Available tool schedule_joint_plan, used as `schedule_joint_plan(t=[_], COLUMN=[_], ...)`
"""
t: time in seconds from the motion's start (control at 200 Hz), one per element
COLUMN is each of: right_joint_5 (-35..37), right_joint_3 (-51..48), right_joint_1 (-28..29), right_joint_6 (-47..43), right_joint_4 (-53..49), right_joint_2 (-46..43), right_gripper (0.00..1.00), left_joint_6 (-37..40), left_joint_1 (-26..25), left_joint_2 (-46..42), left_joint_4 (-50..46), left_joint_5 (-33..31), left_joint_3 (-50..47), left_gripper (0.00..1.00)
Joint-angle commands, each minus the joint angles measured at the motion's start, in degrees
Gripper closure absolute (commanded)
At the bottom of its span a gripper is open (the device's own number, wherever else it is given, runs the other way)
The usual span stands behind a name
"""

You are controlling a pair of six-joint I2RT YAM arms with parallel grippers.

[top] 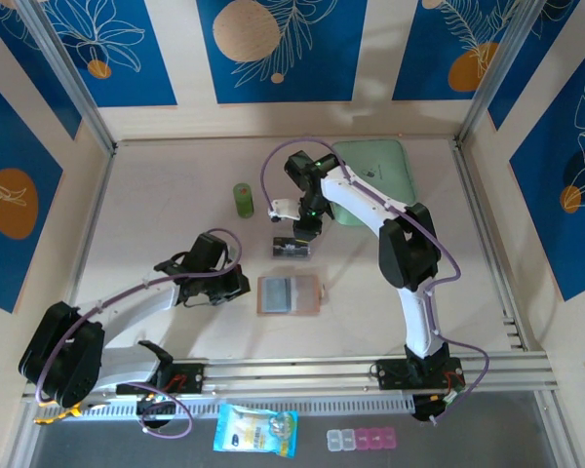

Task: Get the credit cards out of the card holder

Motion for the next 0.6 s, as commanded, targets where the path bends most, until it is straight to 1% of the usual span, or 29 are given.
schedule_joint_plan(t=[0.0, 0.115, 0.24, 0.45, 0.595], right_joint_5=[0.49, -1.83, -4.81, -11.98, -14.48], right_joint_3=[0.27, -1.3, -4.65, -13.91, -21.8], right_joint_1=[-0.31, -0.29, -0.29, 0.32, 1.27], right_joint_6=[0.22, 2.81, 8.57, 24.92, 38.89], right_joint_4=[0.55, 3.0, 6.64, 15.32, 22.14], right_joint_2=[-2.54, -5.17, -8.2, -14.56, -18.58], right_gripper=[0.76, 0.76, 0.77, 0.77, 0.78], left_joint_6=[1.13, 0.96, 0.61, -0.23, -0.79], left_joint_1=[0.71, 0.66, 0.7, 0.09, -0.76], left_joint_2=[0.99, 2.38, 3.63, 6.25, 8.15], left_joint_4=[0.78, 1.86, 3.47, 6.8, 8.09], left_joint_5=[1.95, 2.97, 3.89, 5.12, 5.15], left_joint_3=[-0.63, -0.54, -0.78, -1.48, -1.64], left_gripper=[0.95, 0.95, 0.96, 0.97, 0.99])
